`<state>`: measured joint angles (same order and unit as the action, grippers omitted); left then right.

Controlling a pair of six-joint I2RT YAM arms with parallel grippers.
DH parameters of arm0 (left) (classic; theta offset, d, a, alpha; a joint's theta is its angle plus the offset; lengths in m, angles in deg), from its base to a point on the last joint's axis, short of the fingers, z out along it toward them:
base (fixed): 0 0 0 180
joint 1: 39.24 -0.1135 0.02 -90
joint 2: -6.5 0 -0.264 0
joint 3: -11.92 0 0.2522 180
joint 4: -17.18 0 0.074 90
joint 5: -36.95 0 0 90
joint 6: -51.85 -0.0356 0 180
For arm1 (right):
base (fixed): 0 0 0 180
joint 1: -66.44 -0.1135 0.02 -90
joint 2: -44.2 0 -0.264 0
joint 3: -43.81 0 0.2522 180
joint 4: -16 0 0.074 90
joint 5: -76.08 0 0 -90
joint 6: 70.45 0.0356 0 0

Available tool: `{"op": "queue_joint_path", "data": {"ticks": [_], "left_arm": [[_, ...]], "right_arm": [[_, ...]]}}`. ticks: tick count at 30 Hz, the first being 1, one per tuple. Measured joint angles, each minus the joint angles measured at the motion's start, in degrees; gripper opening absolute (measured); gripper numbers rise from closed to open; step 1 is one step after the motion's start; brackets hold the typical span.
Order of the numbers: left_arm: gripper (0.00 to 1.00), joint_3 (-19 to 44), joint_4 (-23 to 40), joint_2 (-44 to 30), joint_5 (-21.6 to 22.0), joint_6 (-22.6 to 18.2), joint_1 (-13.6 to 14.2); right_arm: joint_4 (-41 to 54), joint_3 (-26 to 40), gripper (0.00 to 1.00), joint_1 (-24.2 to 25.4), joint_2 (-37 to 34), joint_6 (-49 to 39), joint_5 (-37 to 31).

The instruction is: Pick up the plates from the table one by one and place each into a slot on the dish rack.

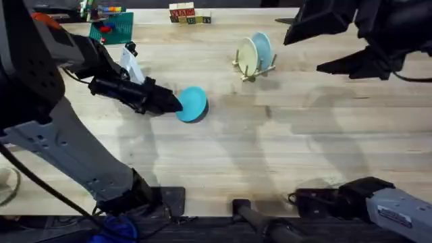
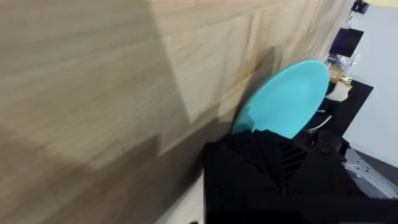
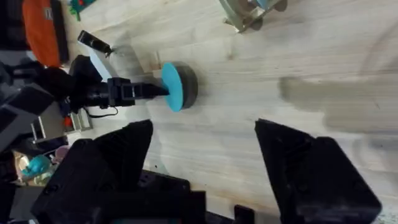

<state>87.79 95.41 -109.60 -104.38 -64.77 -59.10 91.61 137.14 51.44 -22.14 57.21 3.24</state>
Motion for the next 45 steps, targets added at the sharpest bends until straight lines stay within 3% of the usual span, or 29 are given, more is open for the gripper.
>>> {"op": "queue_joint_path", "data": {"ticks": [16,22,38,45], "left_arm": [[0.043,0.0,0.0,0.0,0.0,0.0,0.0],[0.042,0.0,0.0,0.0,0.0,0.0,0.0],[0.043,0.0,0.0,0.0,0.0,0.0,0.0],[0.043,0.0,0.0,0.0,0.0,0.0,0.0]], "right_arm": [[-1.5,-1.8,0.994,-1.2,-2.5,-4.9,0.3],[-8.0,-4.7,0.995,-5.8,-7.7,-5.0,1.3],[-19.4,-4.9,0.994,-17.8,-22.3,-4.9,2.0],[-25.0,-5.0,0.994,-20.8,-27.3,-4.9,2.2]]}}
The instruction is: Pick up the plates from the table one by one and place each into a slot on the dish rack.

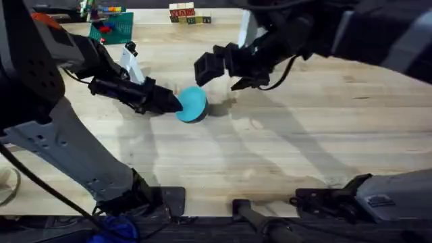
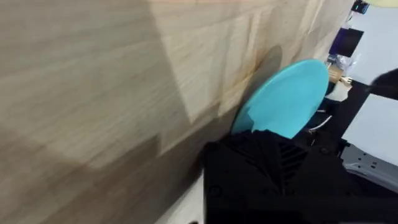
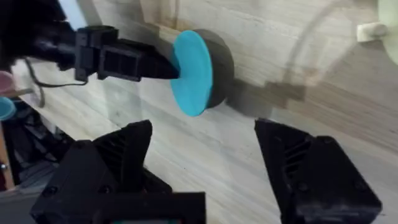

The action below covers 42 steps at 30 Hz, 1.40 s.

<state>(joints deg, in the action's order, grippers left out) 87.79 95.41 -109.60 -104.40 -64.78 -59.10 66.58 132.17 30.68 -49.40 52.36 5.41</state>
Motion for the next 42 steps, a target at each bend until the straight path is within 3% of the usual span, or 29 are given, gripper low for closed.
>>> {"op": "queue_joint_path", "data": {"ticks": [29,42], "left_arm": [[0.042,0.0,0.0,0.0,0.0,0.0,0.0],[0.042,0.0,0.0,0.0,0.0,0.0,0.0]], "right_arm": [[-9.7,-0.1,0.994,-7.5,-13.3,2.4,0.0],[-13.7,-0.3,0.994,-8.1,-13.5,3.9,0.0]]}}
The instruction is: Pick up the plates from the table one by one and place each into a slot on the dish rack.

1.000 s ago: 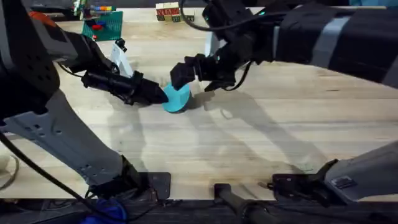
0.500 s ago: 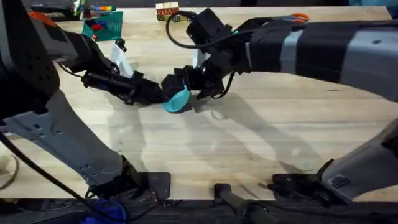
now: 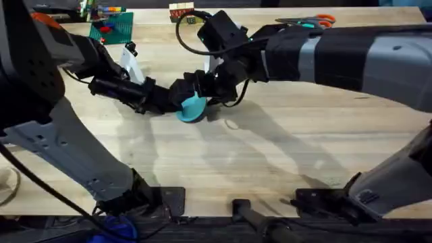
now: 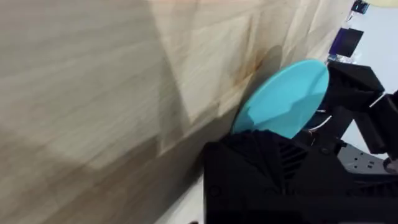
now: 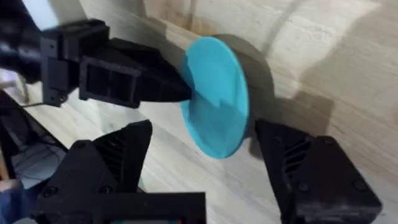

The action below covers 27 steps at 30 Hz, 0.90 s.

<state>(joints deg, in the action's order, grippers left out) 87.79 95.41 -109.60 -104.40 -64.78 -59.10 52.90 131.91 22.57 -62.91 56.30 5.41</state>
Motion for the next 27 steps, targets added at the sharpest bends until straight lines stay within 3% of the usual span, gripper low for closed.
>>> {"op": "queue_joint_path", "data": {"ticks": [17,24,27], "left_arm": [[0.042,0.0,0.0,0.0,0.0,0.0,0.0],[0.043,0.0,0.0,0.0,0.0,0.0,0.0],[0.043,0.0,0.0,0.0,0.0,0.0,0.0]], "right_arm": [[-2.5,0.0,0.916,0.0,-2.9,8.2,-0.6],[-2.8,0.0,0.808,0.0,-2.9,9.1,-1.2],[-2.8,0.0,0.719,0.0,-2.9,9.3,-1.3]]}}
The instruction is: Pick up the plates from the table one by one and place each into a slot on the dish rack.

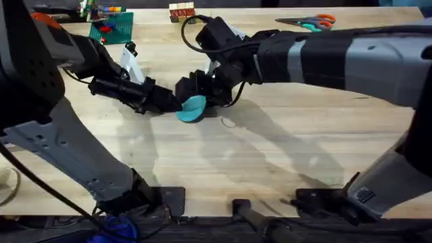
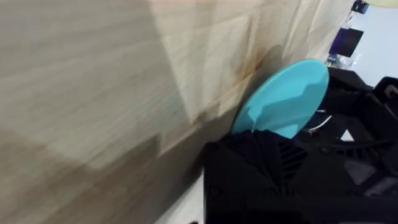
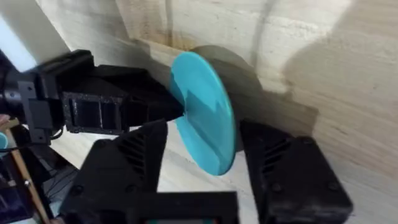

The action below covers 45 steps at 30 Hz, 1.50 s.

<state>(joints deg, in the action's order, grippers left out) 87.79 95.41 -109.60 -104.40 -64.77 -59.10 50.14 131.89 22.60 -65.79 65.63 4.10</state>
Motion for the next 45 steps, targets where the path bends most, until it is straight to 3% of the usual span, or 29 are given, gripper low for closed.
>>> {"op": "queue_joint_path", "data": {"ticks": [6,11,17,21,34,45], "left_arm": [[0.043,0.0,0.0,0.0,0.0,0.0,0.0],[0.043,0.0,0.0,0.0,0.0,0.0,0.0],[0.043,0.0,0.0,0.0,0.0,0.0,0.0],[0.043,0.0,0.0,0.0,0.0,0.0,0.0],[0.042,0.3,0.3,-0.1,-0.3,-0.1,-0.1],[0.043,3.0,4.5,-0.6,1.6,0.9,0.1]], "right_arm": [[0.7,0.0,0.571,0.7,0.0,0.1,0.0],[0.9,0.0,0.342,1.2,0.0,0.2,0.0],[0.9,0.0,0.252,1.2,0.0,0.2,-0.2],[0.7,0.0,0.063,1.6,0.3,0.2,0.8],[0.3,0.0,0.032,1.6,1.1,0.2,1.5],[-1.0,0.0,0.032,1.6,1.1,0.0,1.5]]}}
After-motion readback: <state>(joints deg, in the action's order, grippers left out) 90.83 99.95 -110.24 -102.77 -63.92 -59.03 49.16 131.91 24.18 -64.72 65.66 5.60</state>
